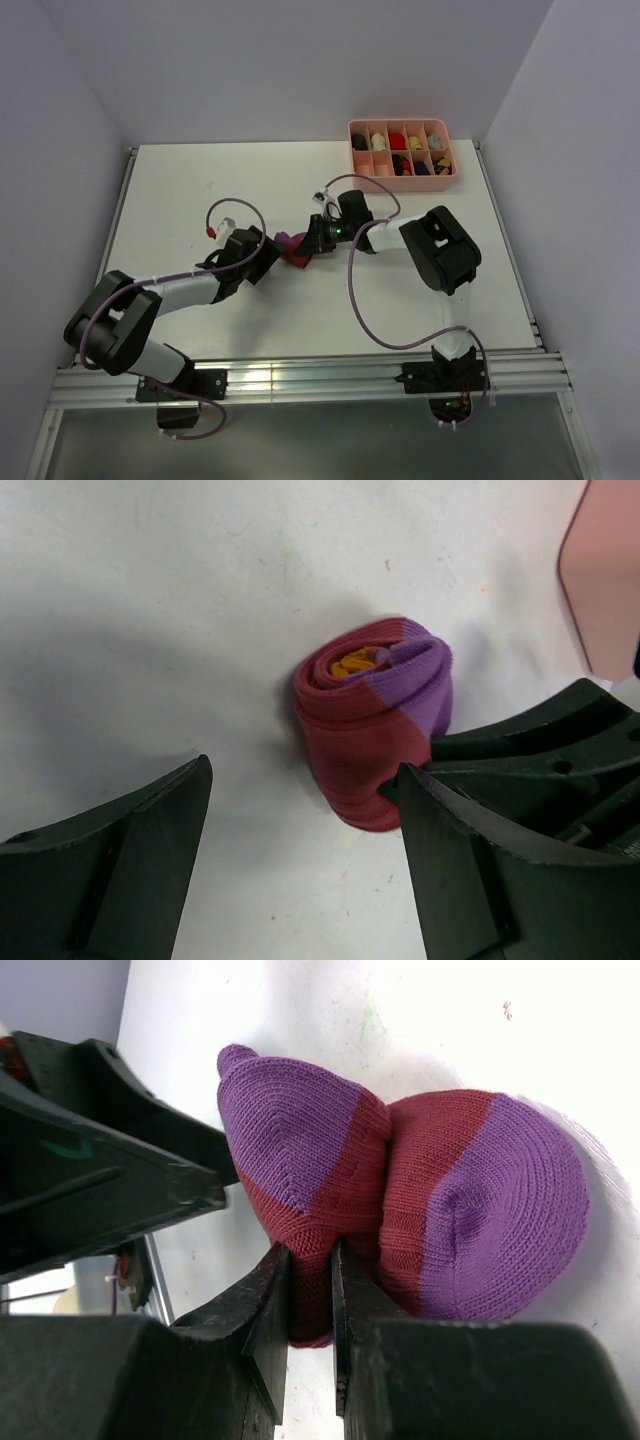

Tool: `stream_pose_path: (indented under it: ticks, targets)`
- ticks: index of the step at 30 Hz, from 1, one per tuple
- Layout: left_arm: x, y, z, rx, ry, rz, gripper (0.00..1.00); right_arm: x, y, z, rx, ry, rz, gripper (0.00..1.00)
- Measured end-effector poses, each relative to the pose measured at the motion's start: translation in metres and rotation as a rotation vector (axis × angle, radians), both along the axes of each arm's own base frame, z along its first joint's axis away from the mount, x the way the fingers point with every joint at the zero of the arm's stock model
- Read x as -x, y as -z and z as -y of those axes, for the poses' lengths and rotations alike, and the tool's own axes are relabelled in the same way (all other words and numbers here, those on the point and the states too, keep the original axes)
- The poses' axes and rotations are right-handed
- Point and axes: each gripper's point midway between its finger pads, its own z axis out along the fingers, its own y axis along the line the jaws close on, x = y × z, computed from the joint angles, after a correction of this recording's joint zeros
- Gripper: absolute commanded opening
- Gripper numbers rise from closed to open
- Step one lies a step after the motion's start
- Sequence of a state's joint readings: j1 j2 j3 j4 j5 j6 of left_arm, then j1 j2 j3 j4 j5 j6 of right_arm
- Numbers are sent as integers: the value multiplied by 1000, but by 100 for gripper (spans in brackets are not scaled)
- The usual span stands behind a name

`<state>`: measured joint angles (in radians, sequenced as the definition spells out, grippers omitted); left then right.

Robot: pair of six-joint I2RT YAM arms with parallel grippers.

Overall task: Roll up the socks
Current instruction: Roll the sock at the center of the board.

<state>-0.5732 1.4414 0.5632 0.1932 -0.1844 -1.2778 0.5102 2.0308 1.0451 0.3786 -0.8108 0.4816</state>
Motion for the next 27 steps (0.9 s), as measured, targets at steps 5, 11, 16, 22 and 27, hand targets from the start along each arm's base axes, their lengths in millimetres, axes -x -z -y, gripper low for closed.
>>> stream_pose_path:
  ticks: [5,11,16,22,27]
  targets:
    - [-7,10,5,-1,3,1,76,0,1,1,-11,2,-32,0]
    - [-20,13,15,7,7,12,69,-3,2,3,-15,12,-51,1]
    - [-29,17,24,17,16,14,58,-6,5,6,-2,29,-53,21]
    - [-35,20,36,30,36,6,54,-11,2,15,57,88,-10,53]
    - [-38,20,43,34,49,5,53,-9,-8,37,180,182,126,62]
